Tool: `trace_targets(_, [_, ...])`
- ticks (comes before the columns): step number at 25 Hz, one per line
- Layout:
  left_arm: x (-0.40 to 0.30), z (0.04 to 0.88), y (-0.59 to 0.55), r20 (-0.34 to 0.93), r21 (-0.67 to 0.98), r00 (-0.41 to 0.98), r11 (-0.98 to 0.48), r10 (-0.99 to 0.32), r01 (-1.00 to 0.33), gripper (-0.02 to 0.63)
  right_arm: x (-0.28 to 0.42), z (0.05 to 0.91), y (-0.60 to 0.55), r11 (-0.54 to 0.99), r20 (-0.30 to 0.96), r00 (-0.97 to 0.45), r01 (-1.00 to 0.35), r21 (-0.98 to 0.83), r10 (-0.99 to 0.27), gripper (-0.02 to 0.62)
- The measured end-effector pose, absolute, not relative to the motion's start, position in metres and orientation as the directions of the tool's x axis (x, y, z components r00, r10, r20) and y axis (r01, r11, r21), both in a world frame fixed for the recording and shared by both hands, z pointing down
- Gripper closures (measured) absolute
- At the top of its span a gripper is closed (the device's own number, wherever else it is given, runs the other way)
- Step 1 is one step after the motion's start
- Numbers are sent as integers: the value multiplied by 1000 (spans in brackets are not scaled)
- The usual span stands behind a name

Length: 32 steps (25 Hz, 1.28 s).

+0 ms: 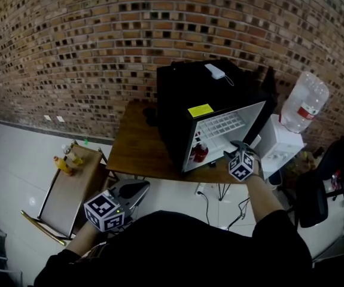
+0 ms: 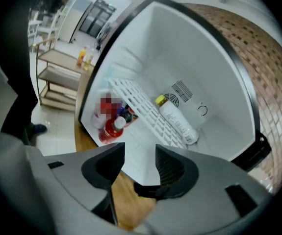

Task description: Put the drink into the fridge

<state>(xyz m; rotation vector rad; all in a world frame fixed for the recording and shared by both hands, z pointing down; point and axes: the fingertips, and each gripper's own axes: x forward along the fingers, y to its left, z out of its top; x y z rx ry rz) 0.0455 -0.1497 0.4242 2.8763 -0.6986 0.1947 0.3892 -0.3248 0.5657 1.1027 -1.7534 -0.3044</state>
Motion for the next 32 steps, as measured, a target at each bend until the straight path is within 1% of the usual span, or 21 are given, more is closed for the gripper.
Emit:
trace_targets(3, [50,425,-155,152,155,891,-880,-427,-448,611,347,534,-288,569,506,-340,-710,414,-793,413])
trace_targets(5, [53,425,-159,139,171,896,-881,-422,-442,611,324,509,-262,601,390,-494,-766,227,-777,413])
trace_targets(6, [54,425,-161,132,181,897,-880,-421,-439,611,311,497,-248,627,319,-566,-768,130,-760,413])
trace_targets(8, [56,426,-163,116,202,900,-877,-420,-436,611,289,477,-220,679,189,-669,-734,-18,-718,413])
trace_targets(11, [55,427,-167,110,211,897,-872,-428,-442,611,266,451,-188,738,41,-748,-661,-135,-663,414])
trace_targets(14, [53,426,-172,95,230,894,-864,-439,-448,611,252,423,-165,795,-144,-789,-559,-237,-597,417])
trace_targets(16, [52,426,-173,90,233,894,-864,-438,-447,611,249,413,-155,809,-216,-785,-527,-261,-581,423])
trace_targets(17, [52,426,-174,90,230,895,-865,-436,-445,611,247,412,-151,811,-225,-783,-534,-238,-581,483])
trace_targets(18, [53,426,-174,90,229,896,-866,-435,-444,611,246,413,-146,814,-226,-783,-543,-209,-580,578])
trace_targets(19, [53,427,-175,90,228,896,-867,-434,-443,611,244,414,-143,817,-225,-786,-544,-193,-576,598])
trace_targets(25, [56,425,-177,84,231,898,-868,-432,-439,611,229,427,-139,839,-153,-827,-515,-176,-540,600])
trace_targets(32, [55,427,-176,87,230,894,-864,-440,-448,611,226,433,-139,844,-121,-838,-513,-157,-532,600])
